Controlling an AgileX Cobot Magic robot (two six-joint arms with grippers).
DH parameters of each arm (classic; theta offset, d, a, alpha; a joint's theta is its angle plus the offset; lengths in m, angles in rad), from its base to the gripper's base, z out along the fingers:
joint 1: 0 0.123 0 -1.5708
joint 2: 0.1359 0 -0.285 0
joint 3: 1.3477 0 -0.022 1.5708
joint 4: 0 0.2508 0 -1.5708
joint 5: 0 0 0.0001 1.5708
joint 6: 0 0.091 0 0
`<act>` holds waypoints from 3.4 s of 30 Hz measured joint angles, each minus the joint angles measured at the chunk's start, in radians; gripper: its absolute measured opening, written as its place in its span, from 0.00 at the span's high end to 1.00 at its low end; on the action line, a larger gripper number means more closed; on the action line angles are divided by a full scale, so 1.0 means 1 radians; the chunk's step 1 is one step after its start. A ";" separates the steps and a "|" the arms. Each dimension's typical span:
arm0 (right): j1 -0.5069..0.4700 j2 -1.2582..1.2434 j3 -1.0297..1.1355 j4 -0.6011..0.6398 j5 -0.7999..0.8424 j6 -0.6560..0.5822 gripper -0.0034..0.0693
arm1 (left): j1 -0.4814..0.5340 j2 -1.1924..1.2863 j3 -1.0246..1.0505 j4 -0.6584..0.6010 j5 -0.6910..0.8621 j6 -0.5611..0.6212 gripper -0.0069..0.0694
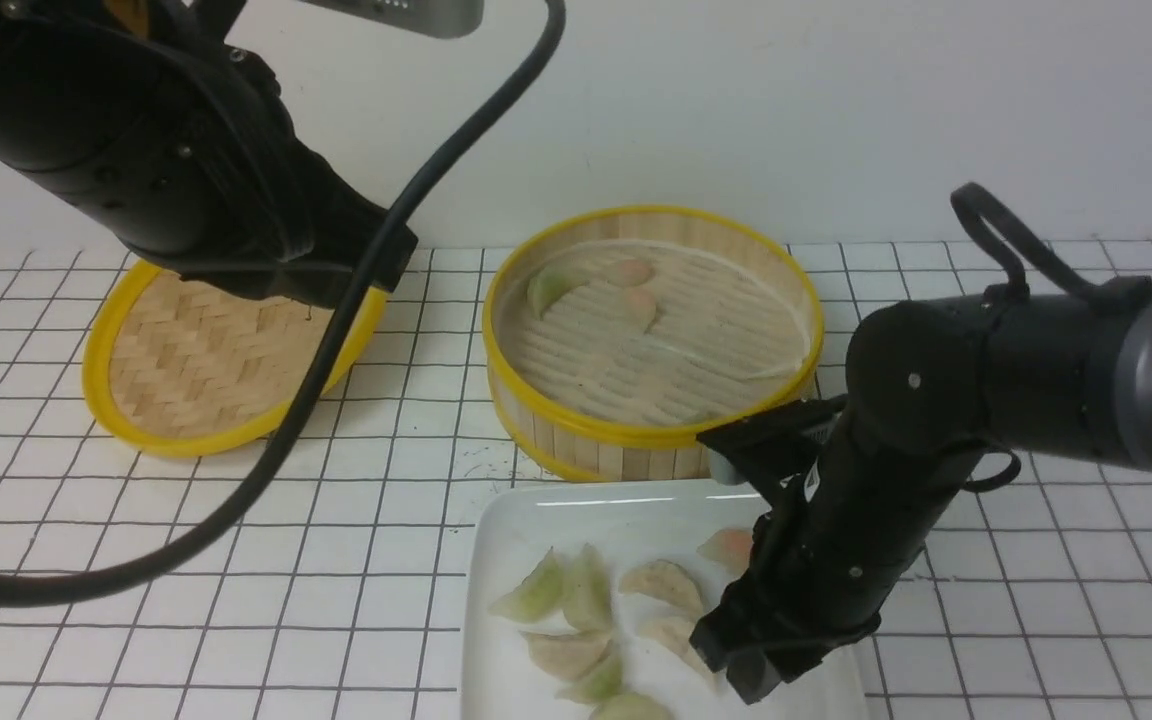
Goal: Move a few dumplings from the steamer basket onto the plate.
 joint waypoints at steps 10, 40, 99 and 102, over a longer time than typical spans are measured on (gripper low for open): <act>0.000 -0.005 -0.048 -0.033 0.148 0.065 0.19 | 0.000 0.000 0.000 0.000 0.000 0.000 0.92; 0.000 -1.809 0.632 -0.724 -0.419 0.709 0.97 | 0.000 -0.010 0.112 -0.072 -0.130 0.022 0.92; 0.000 -1.773 0.666 -0.780 -0.455 0.810 0.97 | 0.447 -1.382 1.563 -0.026 -0.867 0.088 0.92; 0.000 -1.773 0.666 -0.780 -0.455 0.810 0.97 | 0.447 -1.382 1.563 -0.026 -0.867 0.088 0.92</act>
